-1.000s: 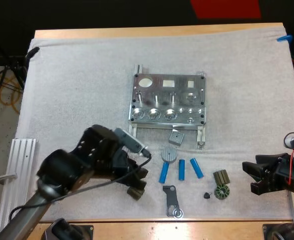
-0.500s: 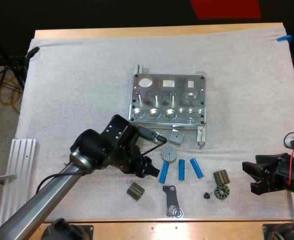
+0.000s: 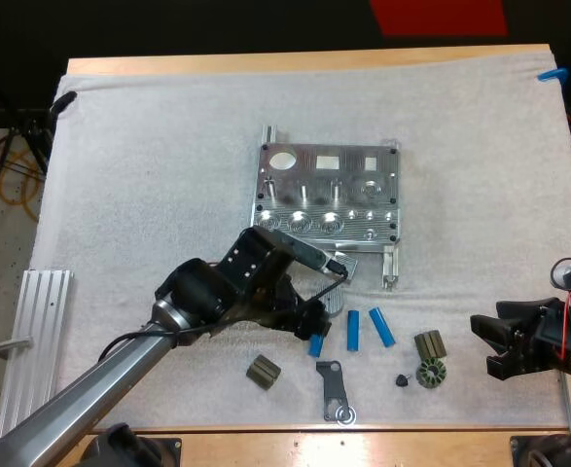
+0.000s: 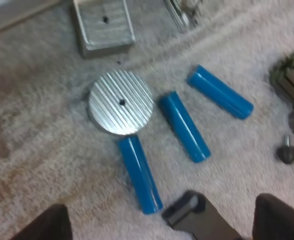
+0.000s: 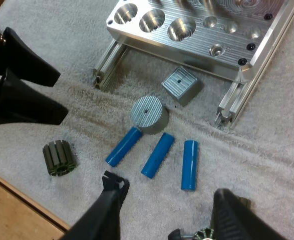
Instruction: Load cells from right to left
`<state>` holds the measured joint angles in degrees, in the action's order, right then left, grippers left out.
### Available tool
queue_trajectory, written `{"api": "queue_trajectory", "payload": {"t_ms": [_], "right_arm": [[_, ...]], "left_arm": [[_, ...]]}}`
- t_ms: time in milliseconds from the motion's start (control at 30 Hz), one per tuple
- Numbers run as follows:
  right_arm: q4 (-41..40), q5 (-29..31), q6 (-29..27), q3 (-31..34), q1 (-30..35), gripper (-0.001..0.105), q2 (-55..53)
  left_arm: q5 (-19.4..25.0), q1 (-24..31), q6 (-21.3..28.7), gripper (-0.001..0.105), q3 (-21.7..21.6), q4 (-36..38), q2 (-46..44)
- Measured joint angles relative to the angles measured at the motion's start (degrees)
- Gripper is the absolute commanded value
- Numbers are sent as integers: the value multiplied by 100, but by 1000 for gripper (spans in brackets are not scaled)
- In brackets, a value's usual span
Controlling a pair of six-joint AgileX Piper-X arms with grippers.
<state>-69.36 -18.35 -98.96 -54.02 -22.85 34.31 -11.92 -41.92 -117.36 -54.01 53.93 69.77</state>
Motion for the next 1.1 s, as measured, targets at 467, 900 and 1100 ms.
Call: {"api": "queue_trajectory", "payload": {"t_ms": [467,900,1100], "right_arm": [[0,0,-77,0,0,43,0],[0,0,-94,0,0,43,0],[0,0,-94,0,0,43,0]], "left_arm": [[118,-5,-269,72,849,-528,0],[-51,-5,-446,72,995,-985,844],[-330,-50,-512,72,995,-1159,1294]]}}
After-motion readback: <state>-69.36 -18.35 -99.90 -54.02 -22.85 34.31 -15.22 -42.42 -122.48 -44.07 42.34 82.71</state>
